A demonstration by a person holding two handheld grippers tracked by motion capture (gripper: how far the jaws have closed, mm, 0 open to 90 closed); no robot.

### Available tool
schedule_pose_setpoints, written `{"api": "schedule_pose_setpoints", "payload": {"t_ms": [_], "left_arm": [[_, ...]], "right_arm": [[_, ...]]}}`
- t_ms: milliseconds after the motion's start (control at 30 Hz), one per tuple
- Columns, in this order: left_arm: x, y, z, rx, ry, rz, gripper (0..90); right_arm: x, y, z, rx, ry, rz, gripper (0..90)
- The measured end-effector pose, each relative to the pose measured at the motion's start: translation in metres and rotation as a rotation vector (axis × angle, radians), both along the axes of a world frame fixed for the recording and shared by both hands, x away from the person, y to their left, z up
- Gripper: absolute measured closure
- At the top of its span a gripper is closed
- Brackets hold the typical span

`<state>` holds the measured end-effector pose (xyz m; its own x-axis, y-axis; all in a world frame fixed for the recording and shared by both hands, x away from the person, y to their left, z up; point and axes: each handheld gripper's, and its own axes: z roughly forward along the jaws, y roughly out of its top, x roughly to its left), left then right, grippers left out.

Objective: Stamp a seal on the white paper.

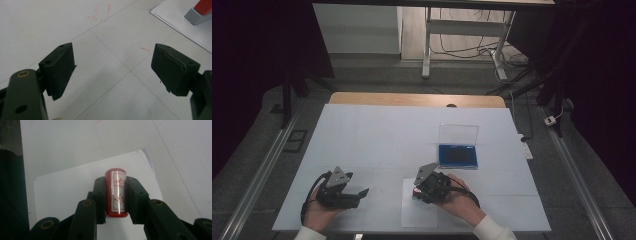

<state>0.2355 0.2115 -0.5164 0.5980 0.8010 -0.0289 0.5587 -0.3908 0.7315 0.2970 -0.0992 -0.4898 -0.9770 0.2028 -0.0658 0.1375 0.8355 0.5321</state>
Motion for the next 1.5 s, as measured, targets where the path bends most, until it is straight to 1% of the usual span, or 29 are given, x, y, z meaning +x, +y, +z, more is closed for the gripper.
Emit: {"api": "schedule_pose_setpoints", "payload": {"t_ms": [100, 200, 267, 300, 433, 500, 600, 733, 800, 833, 900, 1033, 1300, 1367, 1467, 1500], "left_arm": [[0.0001, 0.0003, 0.0000, -0.003, 0.003, -0.001, 19.2], [-0.0002, 0.0001, 0.0002, -0.002, 0.000, 0.002, 19.2], [-0.0005, 0.0000, 0.0006, -0.004, 0.000, 0.001, 19.2], [-0.0004, 0.0002, 0.0007, -0.004, -0.001, 0.001, 19.2], [-0.0005, -0.0002, 0.0003, -0.004, 0.001, 0.004, 19.2], [-0.0007, -0.0004, 0.0004, -0.003, 0.000, 0.005, 19.2], [-0.0004, -0.0001, 0.0005, -0.003, -0.001, 0.006, 19.2], [-0.0003, -0.0006, 0.0002, -0.001, 0.001, 0.007, 19.2], [-0.0002, -0.0007, 0.0002, 0.000, 0.001, 0.007, 19.2], [-0.0001, -0.0008, 0.0002, 0.000, 0.000, 0.008, 19.2], [0.0000, -0.0007, 0.0001, -0.001, 0.002, 0.008, 19.2], [-0.0001, -0.0007, 0.0000, -0.002, 0.002, 0.008, 19.2], [0.0004, 0.0001, -0.0001, -0.004, 0.003, 0.006, 19.3], [0.0005, 0.0008, 0.0002, -0.004, 0.001, 0.009, 19.3], [0.0015, 0.0008, -0.0009, -0.002, 0.004, 0.011, 19.4], [0.0020, 0.0002, -0.0017, 0.001, 0.008, 0.010, 19.3]], "right_arm": [[-0.0007, 0.0008, 0.0004, -0.013, -0.004, -0.003, 70.5], [-0.0019, 0.0013, -0.0002, -0.013, -0.006, -0.006, 70.5], [-0.0022, 0.0023, 0.0008, -0.031, -0.008, -0.004, 70.6], [-0.0025, 0.0028, 0.0004, -0.028, -0.005, -0.010, 70.6], [-0.0021, 0.0029, 0.0003, -0.030, -0.006, -0.007, 70.6], [-0.0017, 0.0027, 0.0009, -0.036, -0.001, -0.009, 70.6], [-0.0017, 0.0027, 0.0008, -0.036, 0.000, -0.010, 70.6], [-0.0003, 0.0020, -0.0005, -0.019, -0.002, -0.001, 70.7], [-0.0003, 0.0020, -0.0005, -0.019, 0.001, -0.001, 70.6], [0.0004, 0.0017, 0.0003, -0.031, 0.001, 0.005, 70.6], [-0.0002, 0.0017, -0.0005, -0.018, 0.008, -0.007, 70.6], [-0.0002, 0.0014, -0.0006, -0.019, 0.007, -0.008, 70.6], [0.0004, 0.0010, -0.0003, -0.023, 0.009, -0.005, 70.5], [0.0001, 0.0005, -0.0011, -0.008, 0.009, -0.006, 70.4], [0.0007, -0.0006, -0.0008, -0.003, 0.011, -0.003, 70.3], [0.0008, -0.0009, -0.0002, -0.009, 0.005, 0.003, 70.2]]}}
